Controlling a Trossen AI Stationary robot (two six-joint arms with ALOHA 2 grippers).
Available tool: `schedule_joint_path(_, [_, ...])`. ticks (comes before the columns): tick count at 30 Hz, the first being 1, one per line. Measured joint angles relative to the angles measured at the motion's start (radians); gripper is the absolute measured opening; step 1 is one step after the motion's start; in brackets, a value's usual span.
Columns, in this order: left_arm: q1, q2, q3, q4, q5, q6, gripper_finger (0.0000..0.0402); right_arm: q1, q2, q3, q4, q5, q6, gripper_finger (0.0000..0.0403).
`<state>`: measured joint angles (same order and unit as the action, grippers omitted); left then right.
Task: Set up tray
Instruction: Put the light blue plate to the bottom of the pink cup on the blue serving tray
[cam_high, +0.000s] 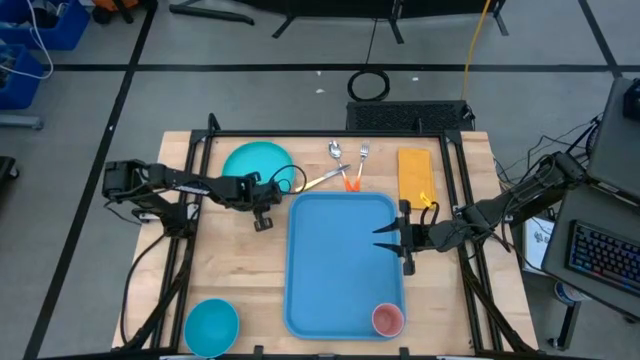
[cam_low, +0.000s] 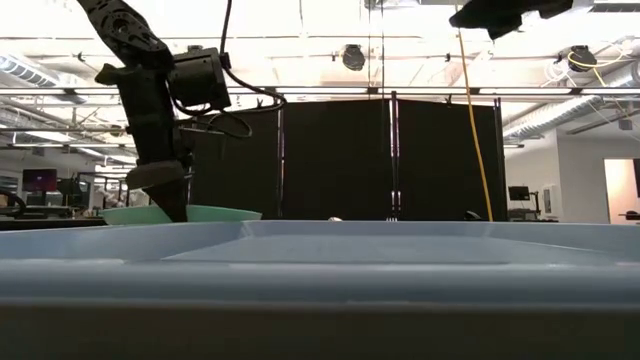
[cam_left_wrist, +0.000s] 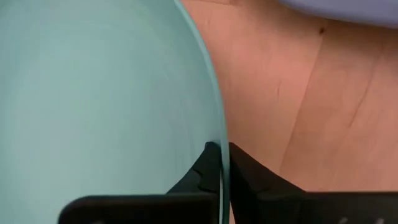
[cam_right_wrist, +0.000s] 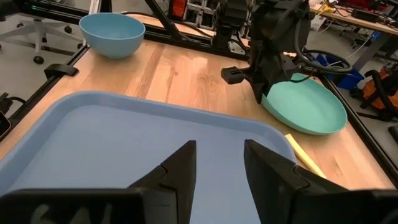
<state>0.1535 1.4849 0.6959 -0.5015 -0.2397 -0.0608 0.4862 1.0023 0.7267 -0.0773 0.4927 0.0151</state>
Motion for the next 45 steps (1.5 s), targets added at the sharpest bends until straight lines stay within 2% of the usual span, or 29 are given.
schedule_joint_path(5, [-0.044, 0.001, 0.041, -0.029, -0.025, 0.000, 0.0008, 0.000, 0.000, -0.021, 0.006, 0.000, 0.000, 0.0123])
schedule_joint_path(11, [-0.099, 0.001, 0.136, -0.138, -0.081, -0.003, 0.0007, 0.000, 0.000, -0.036, 0.060, 0.000, -0.005, 0.0123])
schedule_joint_path(14, [-0.126, 0.002, 0.189, -0.184, -0.148, -0.007, 0.0007, 0.000, 0.000, -0.040, 0.058, 0.000, -0.007, 0.0123])
schedule_joint_path(20, [-0.191, 0.001, 0.271, -0.184, -0.185, 0.007, 0.0007, 0.000, 0.000, -0.040, 0.058, 0.000, -0.008, 0.0123])
schedule_joint_path(28, [-0.330, 0.001, 0.326, -0.108, -0.163, 0.014, 0.0007, 0.000, 0.000, -0.040, 0.058, 0.000, -0.008, 0.0123])
schedule_joint_path(34, [-0.425, 0.004, 0.327, 0.029, -0.114, 0.036, 0.0007, 0.000, 0.000, -0.040, 0.059, 0.000, -0.008, 0.0123])
schedule_joint_path(41, [-0.470, 0.024, 0.329, 0.082, -0.099, 0.076, 0.0007, 0.000, 0.000, -0.040, 0.060, 0.000, -0.008, 0.0123])
schedule_joint_path(45, [-0.475, 0.059, 0.329, 0.155, 0.005, 0.079, 0.0007, 0.000, 0.000, -0.040, 0.062, 0.000, -0.008, 0.0123])
